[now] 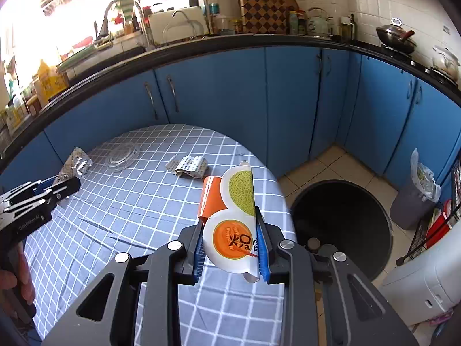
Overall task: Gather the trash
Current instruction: 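Carry both items over the black bin while the right gripper opens to drop the cup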
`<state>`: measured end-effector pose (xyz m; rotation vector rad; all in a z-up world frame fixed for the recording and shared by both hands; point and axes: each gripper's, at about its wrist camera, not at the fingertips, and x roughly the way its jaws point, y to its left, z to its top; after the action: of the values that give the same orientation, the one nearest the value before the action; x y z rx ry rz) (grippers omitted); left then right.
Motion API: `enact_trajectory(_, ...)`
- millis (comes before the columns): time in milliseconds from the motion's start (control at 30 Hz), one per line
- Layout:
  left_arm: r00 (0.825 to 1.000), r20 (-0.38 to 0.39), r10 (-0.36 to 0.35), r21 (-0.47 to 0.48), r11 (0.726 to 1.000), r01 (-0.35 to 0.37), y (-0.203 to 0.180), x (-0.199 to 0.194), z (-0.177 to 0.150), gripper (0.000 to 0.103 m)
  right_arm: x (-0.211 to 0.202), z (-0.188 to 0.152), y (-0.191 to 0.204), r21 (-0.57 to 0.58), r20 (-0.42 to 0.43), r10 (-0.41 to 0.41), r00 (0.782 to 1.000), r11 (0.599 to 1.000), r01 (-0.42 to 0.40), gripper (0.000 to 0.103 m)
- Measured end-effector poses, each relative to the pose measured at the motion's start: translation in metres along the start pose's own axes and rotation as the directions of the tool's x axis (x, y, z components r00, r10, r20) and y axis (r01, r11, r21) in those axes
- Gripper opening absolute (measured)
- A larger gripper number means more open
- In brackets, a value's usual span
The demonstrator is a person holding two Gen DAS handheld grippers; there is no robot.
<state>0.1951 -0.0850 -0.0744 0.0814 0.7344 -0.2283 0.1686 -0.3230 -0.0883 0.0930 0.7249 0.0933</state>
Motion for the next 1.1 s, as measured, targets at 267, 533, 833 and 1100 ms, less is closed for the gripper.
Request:
enact_trajectory(267,0.999,0.011,-0.045,0.062,0.997,0.044,-0.052,-0.008,0.011,0.036,-0.03,0.001,-0.033,0.034,0.055,-0.035,0.998,0.999,0.033,0.028)
enact_trajectory(533,0.996,0.02,-0.089,0.112,0.99,0.086,-0.095,0.0,0.026,0.036,-0.03,0.002,-0.06,0.062,0.061,-0.058,0.996,0.997,0.055,0.028)
enact_trajectory(833,0.991,0.005,-0.133,0.149,0.98,0.131,-0.134,0.027,0.039,0.036,-0.005,0.002,-0.097,0.114,0.035,-0.081,0.996,0.99,0.077,0.028)
enact_trajectory(1100,0.983,-0.02,-0.184,0.187,0.965,0.184,-0.166,0.054,0.043,0.036,0.02,0.004,-0.12,0.118,0.008,-0.142,0.99,0.983,0.14,0.028)
